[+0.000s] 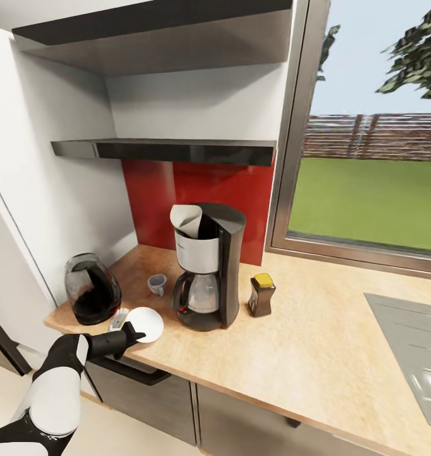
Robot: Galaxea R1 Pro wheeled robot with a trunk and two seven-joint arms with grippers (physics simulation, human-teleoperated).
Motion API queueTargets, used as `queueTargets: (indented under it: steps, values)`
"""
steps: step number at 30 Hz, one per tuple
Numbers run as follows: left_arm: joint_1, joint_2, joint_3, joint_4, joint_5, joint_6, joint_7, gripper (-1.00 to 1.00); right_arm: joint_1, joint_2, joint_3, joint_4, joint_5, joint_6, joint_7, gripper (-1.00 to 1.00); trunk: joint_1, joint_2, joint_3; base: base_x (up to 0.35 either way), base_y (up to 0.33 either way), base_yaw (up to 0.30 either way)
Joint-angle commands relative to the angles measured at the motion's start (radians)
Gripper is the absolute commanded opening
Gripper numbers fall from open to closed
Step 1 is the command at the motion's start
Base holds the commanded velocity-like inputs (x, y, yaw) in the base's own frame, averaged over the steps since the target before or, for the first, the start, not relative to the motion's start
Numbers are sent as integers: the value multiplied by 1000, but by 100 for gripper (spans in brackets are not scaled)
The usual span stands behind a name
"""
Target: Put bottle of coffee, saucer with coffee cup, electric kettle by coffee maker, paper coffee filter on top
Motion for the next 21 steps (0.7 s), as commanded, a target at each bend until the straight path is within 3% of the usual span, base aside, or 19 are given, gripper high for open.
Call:
queueTargets:
  steps: [1,17,21]
  values:
    - [-2,-1,7,-1,-11,4,-8,-100,-1,0,8,1,-8,-2,-2,100,1,-2,-2,22,0,0]
    - [-2,-3,5,1,-9,4,-9,-100,1,0,8,1,-8,-2,-2,100,1,-2,-2,52,0,0]
    - [-2,-22,5,1,-7,4,-9,-100,1,0,8,1,-8,-2,-2,100,1,-2,-2,0,0,0]
